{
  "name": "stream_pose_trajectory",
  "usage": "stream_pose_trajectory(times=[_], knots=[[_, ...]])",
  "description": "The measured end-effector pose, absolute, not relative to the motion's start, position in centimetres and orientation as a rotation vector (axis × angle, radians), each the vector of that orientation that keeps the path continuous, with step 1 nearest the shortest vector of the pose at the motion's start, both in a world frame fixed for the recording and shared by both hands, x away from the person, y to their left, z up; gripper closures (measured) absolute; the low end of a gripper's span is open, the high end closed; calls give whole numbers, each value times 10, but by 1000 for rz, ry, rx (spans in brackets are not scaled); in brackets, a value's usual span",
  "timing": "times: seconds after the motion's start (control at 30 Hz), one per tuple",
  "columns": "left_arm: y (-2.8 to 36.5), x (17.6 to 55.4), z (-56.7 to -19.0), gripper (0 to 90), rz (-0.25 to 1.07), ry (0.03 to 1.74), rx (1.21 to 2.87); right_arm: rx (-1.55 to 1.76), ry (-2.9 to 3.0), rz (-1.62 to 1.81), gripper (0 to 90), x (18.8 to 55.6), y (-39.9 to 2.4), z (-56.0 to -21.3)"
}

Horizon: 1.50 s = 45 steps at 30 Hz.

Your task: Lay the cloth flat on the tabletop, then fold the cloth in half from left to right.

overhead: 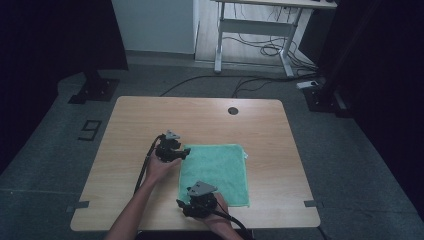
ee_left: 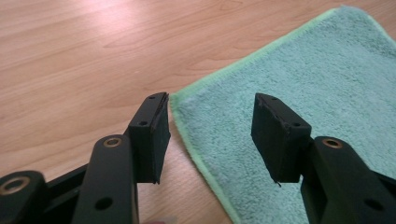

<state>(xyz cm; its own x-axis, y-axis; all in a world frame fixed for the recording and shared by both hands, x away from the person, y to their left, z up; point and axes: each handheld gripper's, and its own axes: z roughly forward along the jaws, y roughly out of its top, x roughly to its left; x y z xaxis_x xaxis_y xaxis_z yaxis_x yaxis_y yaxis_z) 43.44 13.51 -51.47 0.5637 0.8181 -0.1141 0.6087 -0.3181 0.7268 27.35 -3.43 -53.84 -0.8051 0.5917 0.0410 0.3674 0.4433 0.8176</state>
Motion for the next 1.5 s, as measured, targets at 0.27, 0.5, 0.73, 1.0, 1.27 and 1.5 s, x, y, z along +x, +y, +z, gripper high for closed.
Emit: stream_pose_trajectory(times=[0.27, 0.5, 0.73, 1.0, 1.27, 1.5], knots=[[137, 438, -516, 481, 369, 1150, 2048, 804, 2459, 1296, 430, 269, -27, -537], [135, 447, -517, 480, 375, 1168, 2050, 796, 2463, 1293, 434, 268, -26, -538], [129, 456, -516, 491, 375, 1173, 2062, 804, 2466, 1303, 440, 268, -26, -537], [124, 468, -520, 495, 365, 1195, 2068, 807, 2474, 1300, 454, 269, -25, -539], [125, 471, -527, 521, 357, 1216, 2089, 807, 2491, 1290, 461, 269, -24, -544], [125, 470, -527, 560, 357, 1224, 2103, 821, 2490, 1281, 462, 270, -25, -547]])
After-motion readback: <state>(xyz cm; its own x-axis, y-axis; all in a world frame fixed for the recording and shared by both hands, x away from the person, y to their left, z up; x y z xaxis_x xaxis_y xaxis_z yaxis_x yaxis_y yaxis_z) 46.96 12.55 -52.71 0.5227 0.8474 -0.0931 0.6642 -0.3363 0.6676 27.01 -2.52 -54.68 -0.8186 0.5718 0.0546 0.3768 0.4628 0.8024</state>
